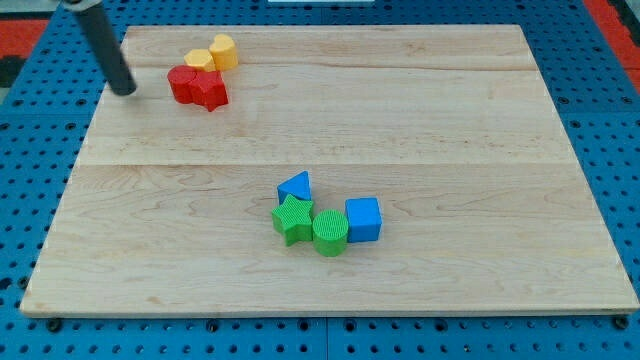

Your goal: Nudge the yellow hexagon and the yellow heart up a bit

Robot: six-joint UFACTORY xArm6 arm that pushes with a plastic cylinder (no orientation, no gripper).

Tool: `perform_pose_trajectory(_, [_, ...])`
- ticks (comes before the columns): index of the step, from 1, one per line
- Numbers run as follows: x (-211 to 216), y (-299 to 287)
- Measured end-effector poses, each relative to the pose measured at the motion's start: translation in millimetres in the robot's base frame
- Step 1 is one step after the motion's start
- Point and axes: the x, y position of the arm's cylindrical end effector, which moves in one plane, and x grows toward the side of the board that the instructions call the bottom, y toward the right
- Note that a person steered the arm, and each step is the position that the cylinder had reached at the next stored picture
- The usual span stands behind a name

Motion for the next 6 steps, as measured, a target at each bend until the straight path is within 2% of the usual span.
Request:
perform_pose_trajectory(1, [8, 87])
perform_pose_trajectory(2, [28, 139])
perform_pose_trajectory(3, [28, 109])
perform_pose_trajectory(5, [-23, 112])
perform_pose_trajectory(6, [-25, 169])
